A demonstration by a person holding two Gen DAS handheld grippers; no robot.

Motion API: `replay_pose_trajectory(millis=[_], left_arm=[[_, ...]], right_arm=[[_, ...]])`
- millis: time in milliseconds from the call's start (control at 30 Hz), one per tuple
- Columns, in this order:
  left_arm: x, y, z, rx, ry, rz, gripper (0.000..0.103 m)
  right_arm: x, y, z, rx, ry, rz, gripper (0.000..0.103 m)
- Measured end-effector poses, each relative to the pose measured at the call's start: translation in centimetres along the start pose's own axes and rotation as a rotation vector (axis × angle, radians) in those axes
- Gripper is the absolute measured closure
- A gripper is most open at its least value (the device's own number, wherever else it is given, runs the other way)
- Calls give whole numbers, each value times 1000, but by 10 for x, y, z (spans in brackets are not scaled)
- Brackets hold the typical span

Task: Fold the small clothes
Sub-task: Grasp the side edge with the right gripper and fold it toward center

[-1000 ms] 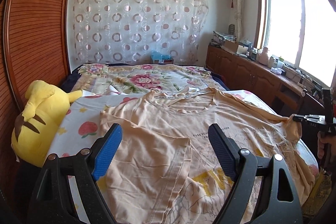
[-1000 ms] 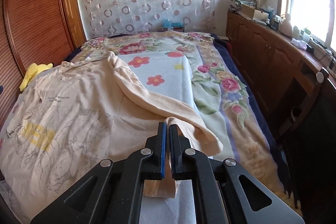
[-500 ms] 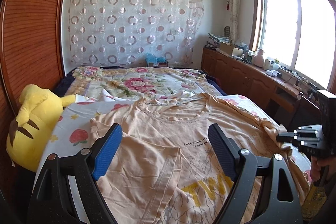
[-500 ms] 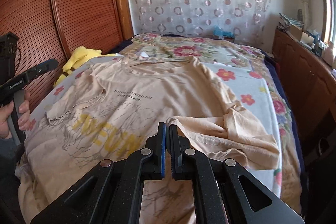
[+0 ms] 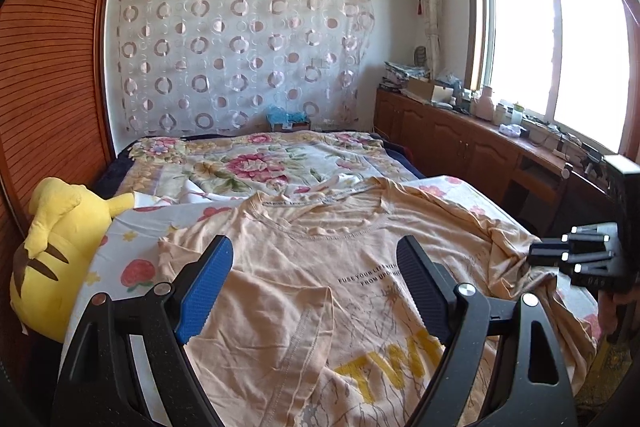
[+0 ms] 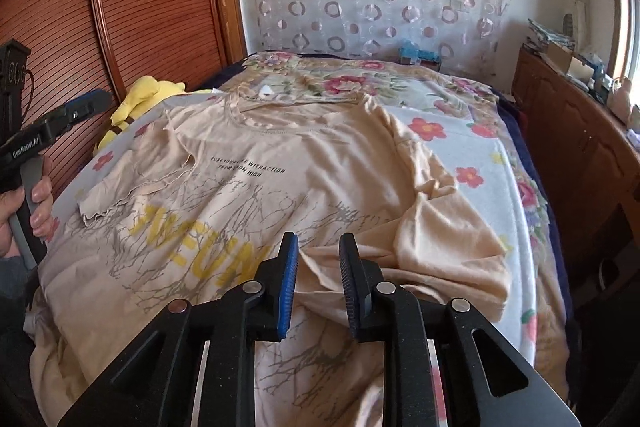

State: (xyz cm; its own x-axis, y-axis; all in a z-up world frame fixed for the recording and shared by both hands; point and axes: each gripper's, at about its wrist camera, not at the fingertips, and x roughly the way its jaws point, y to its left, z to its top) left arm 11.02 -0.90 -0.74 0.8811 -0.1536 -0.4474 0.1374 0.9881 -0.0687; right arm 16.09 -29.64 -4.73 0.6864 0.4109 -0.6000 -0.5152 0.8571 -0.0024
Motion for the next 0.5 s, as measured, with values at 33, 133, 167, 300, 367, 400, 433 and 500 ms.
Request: replay_pose_trajectory(millis=[33,133,167,300,367,400,433,500], left_arm=[[1,-1,-2,5,8,-8,18],[-1,-7,-8,19,19,-38,18],[-2,-10,-10,25,26,-53,18],[-3,-18,-15,36,58,-103,18],[-3,-22,-18,45,72,-123,18],[-3,-25,-20,53,79,-127,18],[-5,-27,-22,60,83,-128,18],[-5,-30,-27,62,96,-138,18]], right_arm=[[-4,-3,0,-9,-10,-23,81],[-4,-18,0,-5,-8,-102,78],[-2,-24,-1,3,-1,-123,75],[13,-43,-7,36,41,-181,62],[20,-48,-12,66,60,-178,62],[22,-49,-14,80,69,-174,62],[25,-50,-16,94,78,-162,62],[32,-51,-14,108,92,-140,62]])
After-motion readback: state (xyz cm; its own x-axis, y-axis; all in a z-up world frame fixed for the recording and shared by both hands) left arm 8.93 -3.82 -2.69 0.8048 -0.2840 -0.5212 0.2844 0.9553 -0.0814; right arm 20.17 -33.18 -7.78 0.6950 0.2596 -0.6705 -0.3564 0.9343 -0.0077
